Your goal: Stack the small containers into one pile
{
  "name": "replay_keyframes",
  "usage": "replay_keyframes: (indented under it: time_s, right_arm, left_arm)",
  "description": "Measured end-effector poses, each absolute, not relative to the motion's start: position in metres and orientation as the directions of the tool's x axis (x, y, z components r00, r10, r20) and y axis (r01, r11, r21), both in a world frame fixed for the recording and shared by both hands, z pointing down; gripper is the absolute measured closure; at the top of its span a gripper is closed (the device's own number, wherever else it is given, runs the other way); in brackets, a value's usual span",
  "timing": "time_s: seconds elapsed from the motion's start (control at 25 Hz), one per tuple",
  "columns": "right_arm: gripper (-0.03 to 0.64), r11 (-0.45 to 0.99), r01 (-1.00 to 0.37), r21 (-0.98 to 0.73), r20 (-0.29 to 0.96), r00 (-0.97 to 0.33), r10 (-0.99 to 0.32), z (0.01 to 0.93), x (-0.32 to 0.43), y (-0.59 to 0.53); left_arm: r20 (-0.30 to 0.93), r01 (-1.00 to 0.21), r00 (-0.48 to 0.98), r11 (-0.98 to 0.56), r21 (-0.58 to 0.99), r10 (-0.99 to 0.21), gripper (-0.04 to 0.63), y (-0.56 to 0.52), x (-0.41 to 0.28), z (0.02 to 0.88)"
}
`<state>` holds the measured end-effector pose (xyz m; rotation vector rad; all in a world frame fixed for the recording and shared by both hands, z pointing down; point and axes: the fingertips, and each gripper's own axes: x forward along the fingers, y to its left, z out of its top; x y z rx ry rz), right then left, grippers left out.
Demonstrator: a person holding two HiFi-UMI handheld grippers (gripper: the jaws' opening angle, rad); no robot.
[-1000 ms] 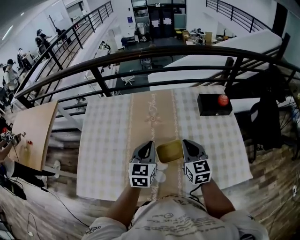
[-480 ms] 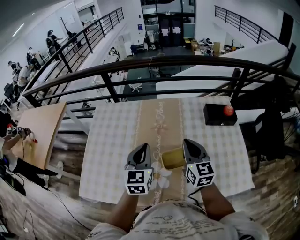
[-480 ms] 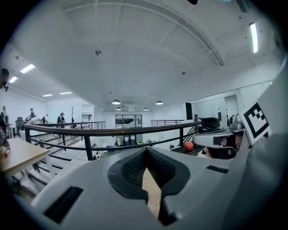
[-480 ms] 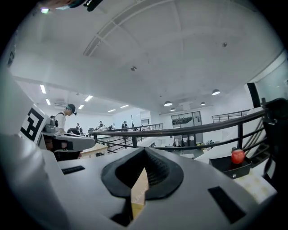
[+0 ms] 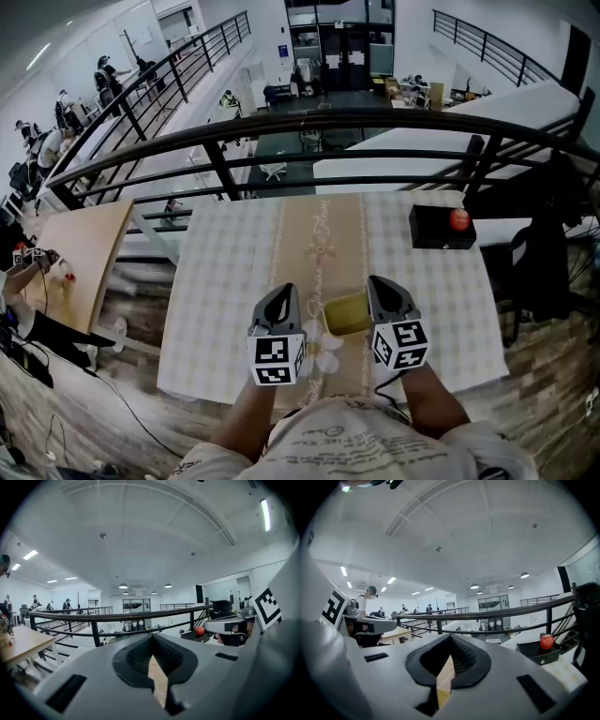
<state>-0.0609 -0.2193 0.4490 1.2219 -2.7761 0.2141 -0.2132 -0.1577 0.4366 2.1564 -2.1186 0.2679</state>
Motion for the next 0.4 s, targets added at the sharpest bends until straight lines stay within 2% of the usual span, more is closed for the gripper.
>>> replay_keyframes:
  time_s: [0.4]
  right_arm:
    - [0.615, 0.663, -0.743, -0.085, 0.158, -0.667, -0.728, 0.4577, -0.0607, -0.2237]
  left_arm:
    - [0.214, -0.999, 0.010, -0.018, -0.037, -0.977, 0.589, -0.1610, -0.2174, 0.4452]
